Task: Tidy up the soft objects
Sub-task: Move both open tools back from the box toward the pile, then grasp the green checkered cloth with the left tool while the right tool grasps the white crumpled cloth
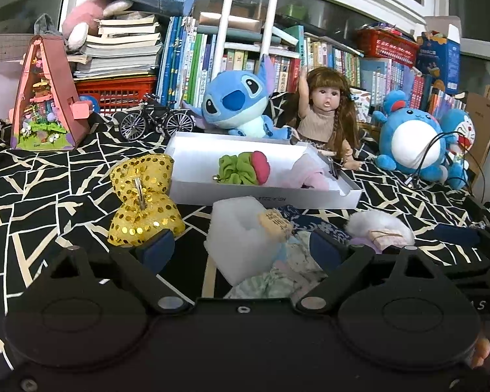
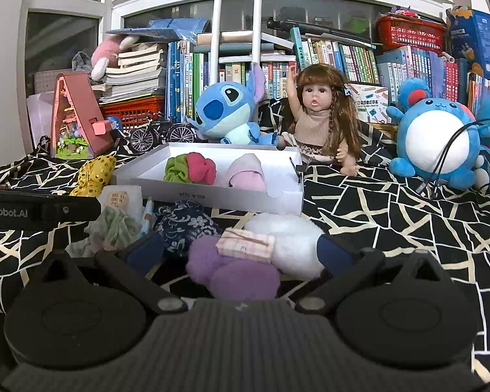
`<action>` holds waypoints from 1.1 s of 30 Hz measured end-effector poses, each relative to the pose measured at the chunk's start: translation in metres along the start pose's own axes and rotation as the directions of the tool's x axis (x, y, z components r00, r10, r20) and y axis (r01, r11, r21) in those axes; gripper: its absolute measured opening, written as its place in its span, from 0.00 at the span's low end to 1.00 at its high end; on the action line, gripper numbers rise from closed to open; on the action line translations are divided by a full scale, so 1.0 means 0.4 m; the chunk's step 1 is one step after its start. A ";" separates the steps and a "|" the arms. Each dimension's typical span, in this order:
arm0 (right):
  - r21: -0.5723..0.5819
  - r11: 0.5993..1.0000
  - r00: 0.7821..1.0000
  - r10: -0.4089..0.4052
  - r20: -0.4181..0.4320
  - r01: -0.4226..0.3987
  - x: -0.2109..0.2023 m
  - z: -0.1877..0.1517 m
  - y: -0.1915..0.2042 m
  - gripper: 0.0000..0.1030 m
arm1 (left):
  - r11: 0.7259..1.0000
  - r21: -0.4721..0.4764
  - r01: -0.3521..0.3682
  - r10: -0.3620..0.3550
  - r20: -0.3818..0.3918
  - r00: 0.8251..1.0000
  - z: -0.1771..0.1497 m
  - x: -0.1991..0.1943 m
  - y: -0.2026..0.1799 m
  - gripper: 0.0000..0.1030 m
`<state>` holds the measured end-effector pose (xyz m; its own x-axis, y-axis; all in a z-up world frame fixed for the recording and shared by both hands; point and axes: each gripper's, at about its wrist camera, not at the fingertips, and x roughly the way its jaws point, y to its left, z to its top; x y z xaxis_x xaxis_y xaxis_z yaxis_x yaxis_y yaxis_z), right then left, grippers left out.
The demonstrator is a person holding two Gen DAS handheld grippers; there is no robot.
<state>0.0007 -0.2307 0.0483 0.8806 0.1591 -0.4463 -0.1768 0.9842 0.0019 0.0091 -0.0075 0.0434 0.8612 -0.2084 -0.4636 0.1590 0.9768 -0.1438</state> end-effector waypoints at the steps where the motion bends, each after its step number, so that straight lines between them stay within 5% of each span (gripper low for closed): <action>1: -0.002 1.000 1.000 -0.001 0.000 0.001 -0.003 -0.005 0.001 1.00 | 1.000 -0.001 0.008 -0.008 0.003 1.000 -0.006 -0.004 -0.001 0.87; 17: -0.028 0.999 0.998 -0.022 -0.058 0.021 -0.003 -0.085 0.015 1.00 | 0.998 -0.035 0.043 -0.045 -0.033 0.998 -0.097 -0.022 -0.006 0.88; 33: 0.004 1.000 0.996 -0.013 -0.088 0.014 0.013 -0.115 0.018 1.00 | 0.997 0.001 0.073 -0.073 -0.015 0.997 -0.093 0.004 -0.043 0.88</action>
<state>-0.0160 -0.2264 0.0048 0.8410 0.1385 -0.5229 -0.1631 0.9866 -0.0009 -0.0102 -0.0265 0.0126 0.8400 -0.2796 -0.4650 0.2217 0.9591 -0.1762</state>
